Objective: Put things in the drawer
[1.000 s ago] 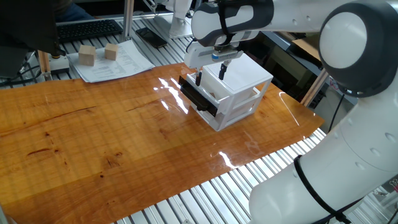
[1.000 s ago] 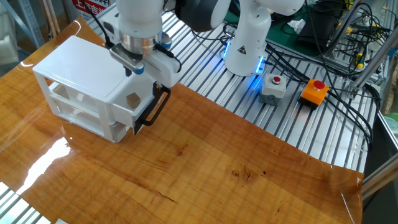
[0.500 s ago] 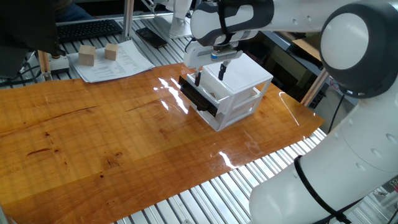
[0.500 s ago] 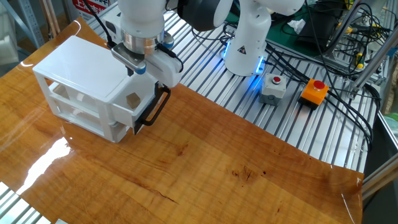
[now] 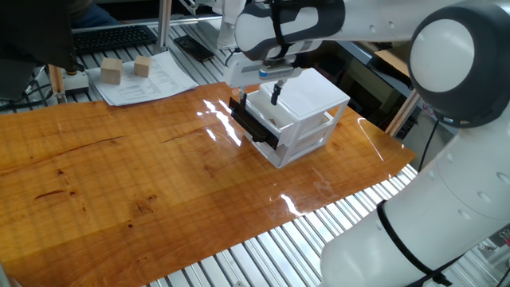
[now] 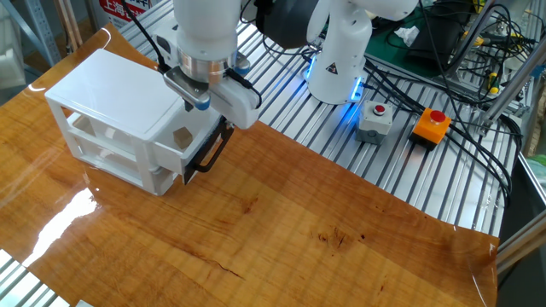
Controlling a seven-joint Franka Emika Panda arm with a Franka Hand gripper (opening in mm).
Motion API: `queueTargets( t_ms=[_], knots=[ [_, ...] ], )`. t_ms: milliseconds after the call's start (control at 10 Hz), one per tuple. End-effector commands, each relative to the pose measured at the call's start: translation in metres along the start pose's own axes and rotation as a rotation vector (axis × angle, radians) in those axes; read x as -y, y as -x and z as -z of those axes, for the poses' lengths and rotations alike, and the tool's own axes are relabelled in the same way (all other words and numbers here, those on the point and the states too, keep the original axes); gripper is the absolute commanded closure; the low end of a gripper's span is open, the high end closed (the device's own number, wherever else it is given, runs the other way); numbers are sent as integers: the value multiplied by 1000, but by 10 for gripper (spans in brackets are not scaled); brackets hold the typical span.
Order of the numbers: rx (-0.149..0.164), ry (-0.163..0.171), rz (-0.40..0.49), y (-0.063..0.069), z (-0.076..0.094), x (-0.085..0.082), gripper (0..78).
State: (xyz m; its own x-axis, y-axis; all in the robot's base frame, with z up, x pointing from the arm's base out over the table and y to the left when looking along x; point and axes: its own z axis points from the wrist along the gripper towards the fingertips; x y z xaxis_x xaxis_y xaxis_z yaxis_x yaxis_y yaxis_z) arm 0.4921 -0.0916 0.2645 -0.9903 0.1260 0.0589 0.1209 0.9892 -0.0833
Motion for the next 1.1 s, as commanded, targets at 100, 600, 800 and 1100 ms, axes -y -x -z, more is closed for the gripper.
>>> queueTargets(
  t_ms=[100, 600, 800, 1100],
  knots=[
    [2, 12, -46, 4, 3, -19, 1],
    [0, 6, -81, 4, 5, -23, 1],
    [-9, 7, -31, 4, 5, -23, 1],
    [-25, 8, 73, 4, 5, -23, 1]
  ],
)
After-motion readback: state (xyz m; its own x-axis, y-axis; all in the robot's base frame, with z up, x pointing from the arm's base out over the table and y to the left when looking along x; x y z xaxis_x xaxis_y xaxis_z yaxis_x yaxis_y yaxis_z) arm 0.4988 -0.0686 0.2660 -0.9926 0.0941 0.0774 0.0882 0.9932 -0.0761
